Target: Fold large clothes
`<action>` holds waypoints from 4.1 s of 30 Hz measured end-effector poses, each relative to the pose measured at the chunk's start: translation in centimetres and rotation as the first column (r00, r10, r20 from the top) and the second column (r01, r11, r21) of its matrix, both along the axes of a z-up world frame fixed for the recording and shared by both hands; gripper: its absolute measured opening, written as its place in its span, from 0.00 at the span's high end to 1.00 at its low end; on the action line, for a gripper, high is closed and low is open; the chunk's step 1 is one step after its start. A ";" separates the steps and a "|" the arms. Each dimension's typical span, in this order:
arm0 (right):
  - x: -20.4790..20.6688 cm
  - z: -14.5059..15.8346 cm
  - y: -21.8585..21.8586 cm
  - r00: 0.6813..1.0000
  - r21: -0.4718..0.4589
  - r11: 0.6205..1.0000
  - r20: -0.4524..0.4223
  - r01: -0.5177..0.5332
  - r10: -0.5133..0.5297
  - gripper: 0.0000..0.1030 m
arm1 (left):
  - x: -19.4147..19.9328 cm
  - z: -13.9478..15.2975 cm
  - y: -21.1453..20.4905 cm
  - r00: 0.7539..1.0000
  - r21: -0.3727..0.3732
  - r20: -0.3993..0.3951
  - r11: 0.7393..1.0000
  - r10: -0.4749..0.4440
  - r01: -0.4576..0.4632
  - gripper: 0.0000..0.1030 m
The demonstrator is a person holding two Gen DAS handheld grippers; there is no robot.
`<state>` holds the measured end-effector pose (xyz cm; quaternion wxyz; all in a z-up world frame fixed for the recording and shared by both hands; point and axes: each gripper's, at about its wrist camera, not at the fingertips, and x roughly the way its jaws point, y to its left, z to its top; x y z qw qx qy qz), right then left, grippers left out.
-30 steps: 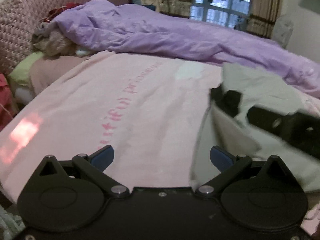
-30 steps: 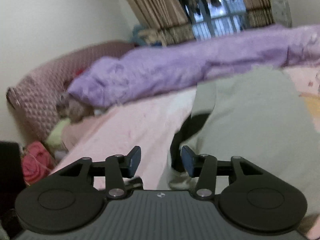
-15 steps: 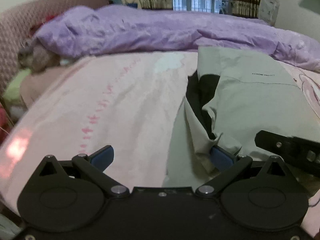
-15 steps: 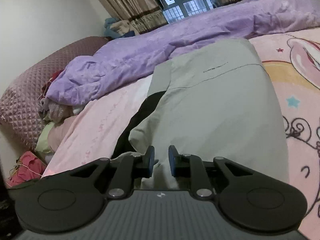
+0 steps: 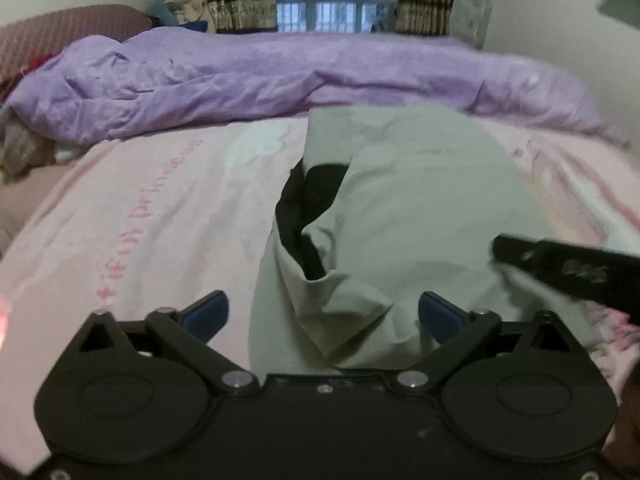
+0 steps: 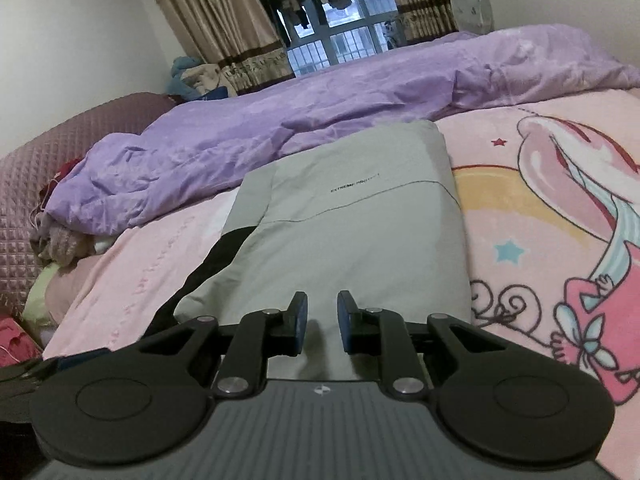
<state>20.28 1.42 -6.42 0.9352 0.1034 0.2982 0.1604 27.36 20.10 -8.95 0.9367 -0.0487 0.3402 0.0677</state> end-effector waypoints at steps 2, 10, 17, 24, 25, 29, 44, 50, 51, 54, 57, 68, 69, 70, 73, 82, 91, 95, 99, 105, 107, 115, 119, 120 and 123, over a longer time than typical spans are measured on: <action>-0.1 -0.1 0.2 1.000 -0.026 1.000 0.007 -0.003 0.003 0.78 | 1.1 -1.0 0.1 0.999 -0.017 -0.041 1.000 -0.001 0.001 0.39; -0.8 0.5 -0.4 1.000 -0.033 0.999 0.002 -0.015 0.015 0.75 | -1.3 0.7 1.0 0.998 -0.089 0.054 0.995 0.042 -0.037 0.89; -0.9 1.1 -0.6 1.000 -0.042 0.999 0.003 -0.009 0.010 0.75 | -2.2 -1.8 2.2 0.984 -0.010 -0.079 0.987 0.162 -0.163 0.89; -0.8 0.8 -1.1 1.000 -0.022 1.000 -0.021 -0.014 0.013 0.75 | -1.8 -2.5 2.8 0.974 -0.043 -0.134 0.981 0.180 -0.187 0.88; -1.0 1.1 -1.3 1.000 -0.011 1.000 -0.007 -0.013 0.013 0.75 | -2.1 -1.8 3.2 0.977 -0.059 -0.112 0.981 0.180 -0.187 0.88; -1.1 2.0 -1.7 1.000 -0.007 1.000 0.007 -0.002 0.002 0.73 | -2.4 1.0 3.8 0.985 -0.085 -0.022 0.981 0.173 -0.174 0.56; -1.2 1.5 -4.0 1.000 -0.021 1.000 -0.015 0.005 -0.006 0.65 | -0.3 -2.1 3.2 0.992 -0.162 -0.015 0.979 0.123 -0.124 0.93; -1.7 1.5 -4.4 1.000 -0.016 1.000 -0.016 0.007 -0.007 0.65 | -2.4 -1.0 3.6 0.988 -0.182 -0.009 0.971 0.156 -0.155 0.93; -1.6 1.3 -4.6 1.000 -0.007 1.000 -0.027 0.011 -0.012 0.65 | -1.9 -2.1 3.6 0.984 -0.169 -0.047 0.970 0.170 -0.175 0.93; -1.5 0.8 -4.5 0.999 0.000 1.000 -0.038 0.005 -0.005 0.65 | -0.7 -5.0 3.9 0.969 -0.142 -0.129 0.963 0.212 -0.229 0.86; -1.7 1.0 -4.3 0.999 -0.015 1.000 -0.047 0.009 -0.009 0.65 | -0.5 -4.5 4.1 0.963 -0.132 -0.130 0.958 0.238 -0.255 0.75; -3.5 -0.9 -4.1 0.992 -0.092 0.994 -0.119 -0.061 0.050 0.72 | -0.9 -2.7 1.2 0.983 -0.062 -0.099 0.985 0.153 -0.160 0.47; -3.4 -1.5 -4.5 0.990 -0.089 0.994 -0.134 -0.057 0.045 0.72 | -0.6 -3.7 0.9 0.979 -0.032 -0.123 0.985 0.164 -0.169 0.46; -3.3 -2.1 -4.6 0.989 -0.100 0.993 -0.141 -0.069 0.055 0.72 | -0.5 -4.4 0.6 0.975 0.001 -0.133 0.983 0.180 -0.181 0.40; -3.6 -4.5 -3.8 0.992 -0.196 0.977 -0.115 -0.081 0.059 0.75 | -0.6 -5.0 1.5 0.969 -0.030 -0.154 0.979 0.193 -0.200 0.37; -4.6 -1.4 -2.2 0.994 -0.252 0.966 -0.104 -0.052 0.026 0.68 | -2.3 -1.3 1.1 0.979 -0.006 -0.092 0.983 0.184 -0.186 0.42; -3.4 1.2 -2.3 1.000 -0.221 0.975 -0.021 -0.005 0.000 0.60 | 0.5 0.5 0.8 0.992 -0.009 -0.022 0.992 0.127 -0.127 0.16; -0.8 2.5 -2.3 0.995 -0.197 0.979 0.095 0.047 -0.028 0.60 | 3.7 1.2 0.7 0.992 -0.011 0.012 0.992 0.127 -0.126 0.07; 2.5 3.6 -1.6 0.970 -0.125 0.989 0.237 0.082 -0.050 0.51 | 6.8 2.7 1.5 0.975 -0.120 0.190 0.989 0.112 -0.091 0.00; 8.8 1.5 -0.1 0.955 -0.118 0.988 0.291 0.095 -0.057 0.51 | 12.9 0.2 1.8 0.980 -0.047 0.163 0.994 0.110 -0.103 0.00; 9.7 -0.3 0.2 0.949 -0.143 0.982 0.306 0.120 -0.072 0.51 | 13.7 -2.5 1.8 0.981 0.038 0.151 0.991 0.123 -0.130 0.00; 12.6 -4.3 0.7 0.978 -0.229 0.962 0.180 0.148 -0.107 0.38 | 14.4 -6.1 3.8 0.976 -0.032 0.157 0.989 0.150 -0.147 0.00; 12.9 -2.6 0.6 0.985 -0.215 0.970 0.153 0.111 -0.078 0.35 | 15.9 -3.2 1.9 0.980 0.153 0.138 0.974 0.144 -0.165 0.00; 12.8 -1.9 0.6 0.984 -0.195 0.976 0.165 0.098 -0.066 0.35 | 16.4 -2.5 1.7 0.978 0.192 0.147 0.965 0.151 -0.178 0.00; 13.6 0.6 0.4 0.969 -0.165 0.980 0.237 0.115 -0.073 0.35 | 18.2 -0.5 1.3 0.972 0.237 0.182 0.953 0.148 -0.189 0.00</action>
